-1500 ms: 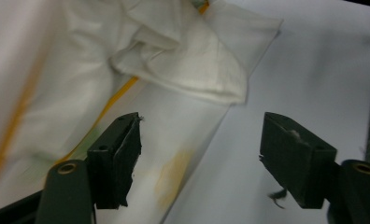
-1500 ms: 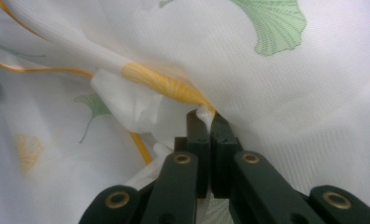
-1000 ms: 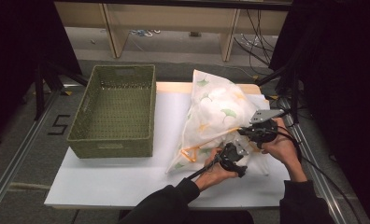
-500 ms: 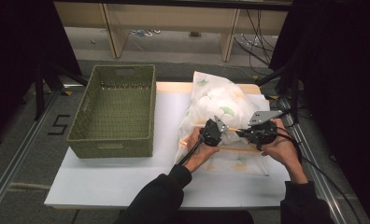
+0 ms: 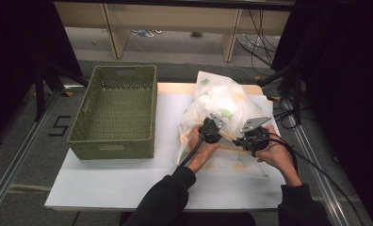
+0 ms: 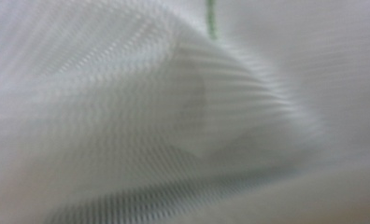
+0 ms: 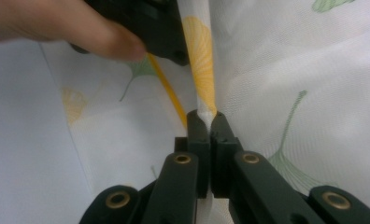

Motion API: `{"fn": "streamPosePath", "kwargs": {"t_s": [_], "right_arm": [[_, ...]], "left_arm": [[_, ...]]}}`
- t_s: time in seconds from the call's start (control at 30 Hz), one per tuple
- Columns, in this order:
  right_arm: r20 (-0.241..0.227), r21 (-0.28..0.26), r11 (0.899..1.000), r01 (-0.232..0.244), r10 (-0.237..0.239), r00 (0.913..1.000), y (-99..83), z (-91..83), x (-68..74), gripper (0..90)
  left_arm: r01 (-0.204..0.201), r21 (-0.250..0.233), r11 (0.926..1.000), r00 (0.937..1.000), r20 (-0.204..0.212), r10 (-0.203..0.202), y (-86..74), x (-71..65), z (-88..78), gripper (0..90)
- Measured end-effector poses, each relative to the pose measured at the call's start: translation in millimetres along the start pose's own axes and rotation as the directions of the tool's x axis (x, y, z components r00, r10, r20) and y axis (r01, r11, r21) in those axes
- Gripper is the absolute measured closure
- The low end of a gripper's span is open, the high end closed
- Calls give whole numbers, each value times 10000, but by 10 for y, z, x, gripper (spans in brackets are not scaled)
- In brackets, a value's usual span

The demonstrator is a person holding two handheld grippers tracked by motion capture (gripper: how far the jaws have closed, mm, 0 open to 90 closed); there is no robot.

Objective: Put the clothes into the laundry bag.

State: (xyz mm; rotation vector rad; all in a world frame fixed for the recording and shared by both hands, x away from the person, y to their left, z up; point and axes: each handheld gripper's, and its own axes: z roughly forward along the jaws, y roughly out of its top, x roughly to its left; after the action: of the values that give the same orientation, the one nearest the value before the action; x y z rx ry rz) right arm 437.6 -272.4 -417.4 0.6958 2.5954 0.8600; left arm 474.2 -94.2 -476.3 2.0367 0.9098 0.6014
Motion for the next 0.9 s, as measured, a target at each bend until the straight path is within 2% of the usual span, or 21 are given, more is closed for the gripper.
{"fn": "streamPosePath", "kwargs": {"t_s": [0.03, 0.07, 0.1, 0.13, 0.17, 0.2, 0.23, 0.3, 0.37, 0.4, 0.47, 0.5, 0.53, 0.6, 0.63, 0.67, 0.73, 0.8, 0.83, 0.87, 0.9], "right_arm": [[-51, 69, 10000, -40, 40, 10000, -7, 16, -2, 900], [-51, 69, 10000, -40, 40, 10000, -7, 16, -2, 900], [-95, 124, 9998, -179, 180, 9998, -10, 28, 4, 900], [-57, 232, 9990, -376, 377, 9993, -25, 38, 6, 900], [-54, 263, 9987, -437, 439, 9990, -27, 44, -5, 900], [-54, 263, 9987, -437, 439, 9990, -27, 44, -5, 900], [-148, 142, 9992, -365, 367, 9992, -39, 43, -43, 900], [52, 23, 9998, -189, 189, 9998, -48, 30, -56, 900], [9, 41, 9997, -236, 236, 9997, -48, 32, -56, 900], [0, 24, 9998, -181, 181, 9998, -49, 41, -65, 900], [-30, 22, 9998, -186, 186, 9998, -45, 42, -63, 900], [54, 51, 9997, -247, 247, 9997, -46, 41, -57, 900], [-71, 66, 9997, -242, 242, 9997, -48, 47, -55, 900], [-68, 72, 9998, -191, 191, 9998, -46, 53, -53, 900], [-18, 129, 9993, -361, 361, 9993, -40, 46, -32, 900], [-12, 135, 9998, -158, 158, 9999, -42, 61, -37, 900], [-98, 299, 9989, -369, 372, 9993, -39, 64, -12, 900], [-161, 340, 9989, -320, 325, 9993, -43, 68, -12, 900], [-281, 394, 9982, -446, 457, 9986, -42, 69, -7, 900], [-301, 348, 9986, -389, 400, 9987, -42, 72, -10, 900], [-235, 322, 9991, -259, 266, 9994, -49, 76, -12, 900]], "left_arm": [[-233, 298, 9993, 9995, 221, 226, -25, 5, -62, 669], [-233, 298, 9993, 9995, 221, 226, -25, 5, -62, 621], [-33, 297, 9996, 9992, 408, 21, -61, -7, -102, 621], [261, 364, 9990, 9967, 761, -288, -95, -2, -154, 538], [1222, 540, 9910, 9863, 1047, -1273, -164, 0, -251, 492], [1222, 540, 9910, 9863, 1047, -1273, -164, 0, -251, 443], [825, 1153, 9899, 9893, 1105, -953, -216, 15, -364, 402], [821, 1180, 9896, 9886, 1158, -958, -259, -14, -429, 372], [837, 1176, 9895, 9884, 1168, -974, -259, -34, -435, 377], [756, 1131, 9907, 9858, 1409, -913, -246, -89, -415, 403], [691, 1111, 9914, 9856, 1464, -851, -243, -120, -391, 469], [1025, 1160, 9879, 9770, 1749, -1220, -240, -164, -298, 508], [1243, 1129, 9858, 9722, 1848, -1437, -237, -180, -246, 558], [1181, 1078, 9871, 9725, 1884, -1369, -223, -191, -195, 669], [1105, 1098, 9878, 9719, 1961, -1306, -203, -186, -154, 669], [1057, 861, 9907, 9750, 1869, -1203, -146, -175, -70, 772], [1017, 749, 9920, 9780, 1751, -1134, -115, -167, -31, 856], [1032, 547, 9932, 9820, 1533, -1105, -40, -127, 77, 875], [1280, 213, 9915, 9819, 1377, -1297, -28, -134, 119, 877], [1326, 150, 9911, 9817, 1355, -1334, -22, -116, 144, 878], [1705, 6, 9854, 9774, 1271, -1692, -20, -119, 171, 879]]}}
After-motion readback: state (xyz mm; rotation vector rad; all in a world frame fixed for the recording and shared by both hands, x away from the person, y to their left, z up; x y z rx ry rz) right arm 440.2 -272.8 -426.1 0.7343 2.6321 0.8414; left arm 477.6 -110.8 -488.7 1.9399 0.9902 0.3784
